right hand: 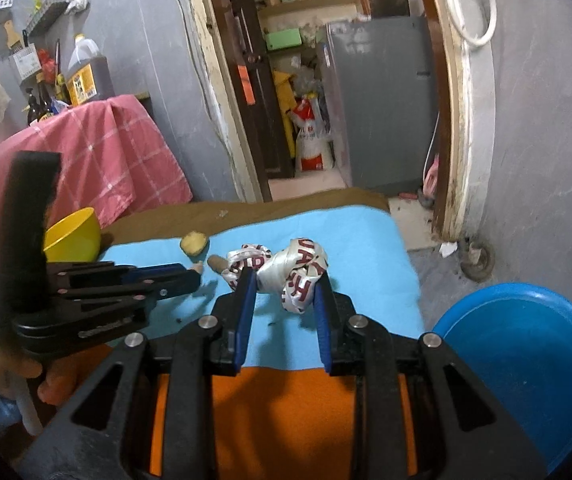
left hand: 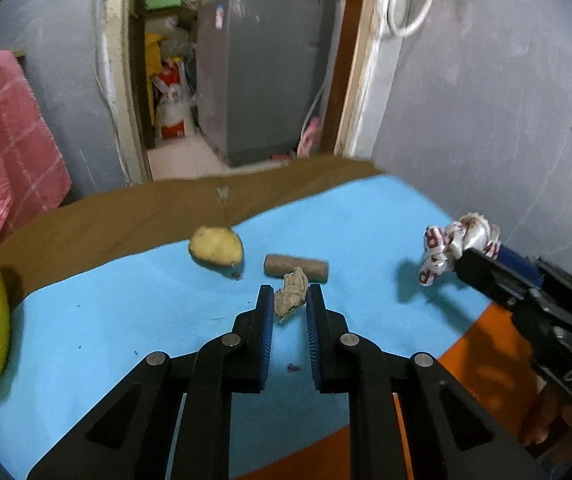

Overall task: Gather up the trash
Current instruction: 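Lower the left tool onto the small tan scrap and close it, then lift both held items and carry them toward the blue bucket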

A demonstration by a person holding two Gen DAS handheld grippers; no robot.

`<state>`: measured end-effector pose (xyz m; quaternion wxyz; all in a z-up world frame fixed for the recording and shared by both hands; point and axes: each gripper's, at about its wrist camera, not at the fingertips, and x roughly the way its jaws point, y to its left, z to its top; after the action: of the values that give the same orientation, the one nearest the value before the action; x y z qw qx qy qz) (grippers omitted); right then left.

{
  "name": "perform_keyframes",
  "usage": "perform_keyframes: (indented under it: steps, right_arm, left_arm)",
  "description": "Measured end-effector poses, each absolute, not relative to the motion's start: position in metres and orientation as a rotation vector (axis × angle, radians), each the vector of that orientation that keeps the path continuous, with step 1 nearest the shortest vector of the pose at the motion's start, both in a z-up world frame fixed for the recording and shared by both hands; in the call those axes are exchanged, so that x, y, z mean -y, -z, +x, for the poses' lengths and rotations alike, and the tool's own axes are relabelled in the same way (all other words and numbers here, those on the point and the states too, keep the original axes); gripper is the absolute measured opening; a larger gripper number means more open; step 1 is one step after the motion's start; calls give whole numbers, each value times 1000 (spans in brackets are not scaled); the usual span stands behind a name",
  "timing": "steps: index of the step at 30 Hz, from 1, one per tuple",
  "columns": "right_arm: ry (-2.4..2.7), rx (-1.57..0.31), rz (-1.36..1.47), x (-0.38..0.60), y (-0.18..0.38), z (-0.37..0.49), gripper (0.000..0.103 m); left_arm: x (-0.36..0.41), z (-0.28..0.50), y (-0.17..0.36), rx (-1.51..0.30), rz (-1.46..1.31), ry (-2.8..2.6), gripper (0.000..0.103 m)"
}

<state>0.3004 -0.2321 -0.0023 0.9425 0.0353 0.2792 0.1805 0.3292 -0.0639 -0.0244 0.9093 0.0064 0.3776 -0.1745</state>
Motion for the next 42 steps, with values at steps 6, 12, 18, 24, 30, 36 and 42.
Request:
perform_keyframes:
  steps: [6, 12, 18, 24, 30, 36, 42]
  right_arm:
    - [-329, -444, 22, 235, -14, 280, 31]
    - [-281, -297, 11, 249, -32, 258, 31]
    - [-213, -158, 23, 268, -49, 233, 33]
    - [-122, -52, 27, 286, -62, 212, 33]
    - [-22, 6, 29, 309, -68, 194, 33]
    - [86, -14, 46, 330, -69, 193, 33]
    - [165, -84, 83, 352, -64, 199, 33]
  left_arm:
    - [66, 308, 2, -649, -38, 351, 13]
    - [71, 291, -27, -507, -83, 358, 13]
    - [89, 271, -60, -353, -108, 382, 13]
    - [114, 253, -81, -236, -91, 412, 13]
    - [141, 249, -87, -212, -99, 478, 13]
    - [168, 252, -89, -227, -104, 538, 13]
    - [192, 259, -85, -277, -100, 590, 13]
